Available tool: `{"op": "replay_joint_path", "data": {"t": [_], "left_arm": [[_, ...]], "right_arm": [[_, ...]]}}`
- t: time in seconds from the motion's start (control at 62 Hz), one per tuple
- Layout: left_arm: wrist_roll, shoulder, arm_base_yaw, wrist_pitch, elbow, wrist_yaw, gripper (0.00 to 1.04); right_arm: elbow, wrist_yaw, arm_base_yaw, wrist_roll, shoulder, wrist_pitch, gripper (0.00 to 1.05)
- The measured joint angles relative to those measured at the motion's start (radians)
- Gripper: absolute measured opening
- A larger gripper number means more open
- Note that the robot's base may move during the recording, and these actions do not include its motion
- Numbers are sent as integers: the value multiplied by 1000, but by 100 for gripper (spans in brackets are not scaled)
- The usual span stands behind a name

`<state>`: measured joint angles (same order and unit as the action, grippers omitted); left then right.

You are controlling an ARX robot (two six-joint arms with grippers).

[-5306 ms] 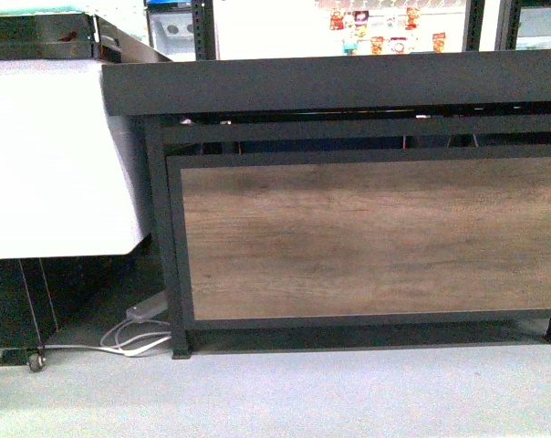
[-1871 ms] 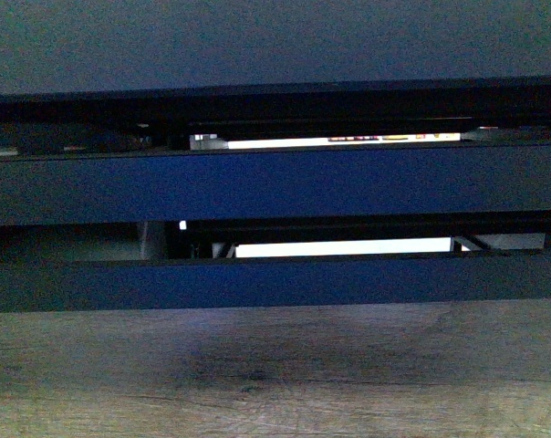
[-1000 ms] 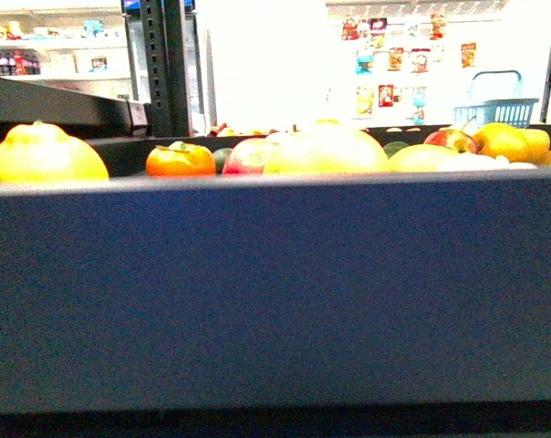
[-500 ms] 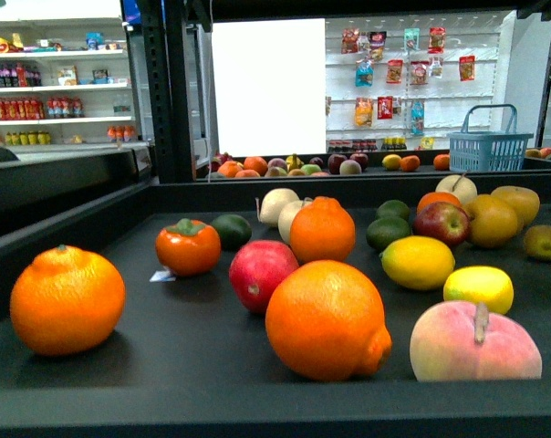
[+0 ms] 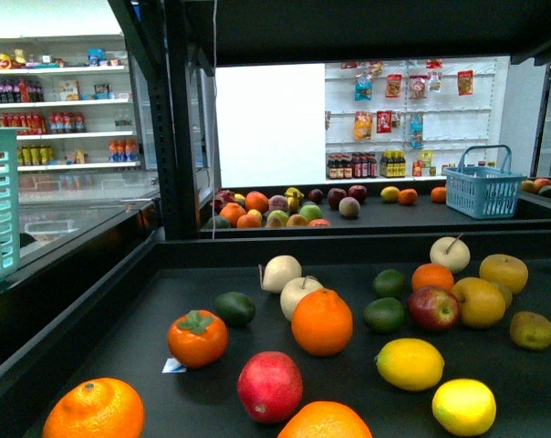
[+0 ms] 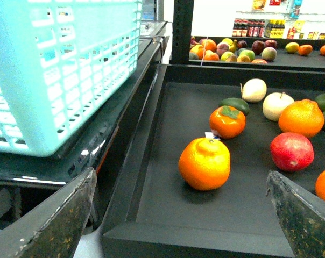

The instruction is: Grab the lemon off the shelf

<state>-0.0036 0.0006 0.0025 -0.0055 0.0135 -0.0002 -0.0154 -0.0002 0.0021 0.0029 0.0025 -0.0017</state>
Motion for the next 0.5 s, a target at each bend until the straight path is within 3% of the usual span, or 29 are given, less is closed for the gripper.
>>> {"op": "replay_joint_path", "data": {"t": [0.5], "left_arm": [[0,0,0,0,0,0,97]], "right_arm": [[0,0,0,0,0,0,102]]}}
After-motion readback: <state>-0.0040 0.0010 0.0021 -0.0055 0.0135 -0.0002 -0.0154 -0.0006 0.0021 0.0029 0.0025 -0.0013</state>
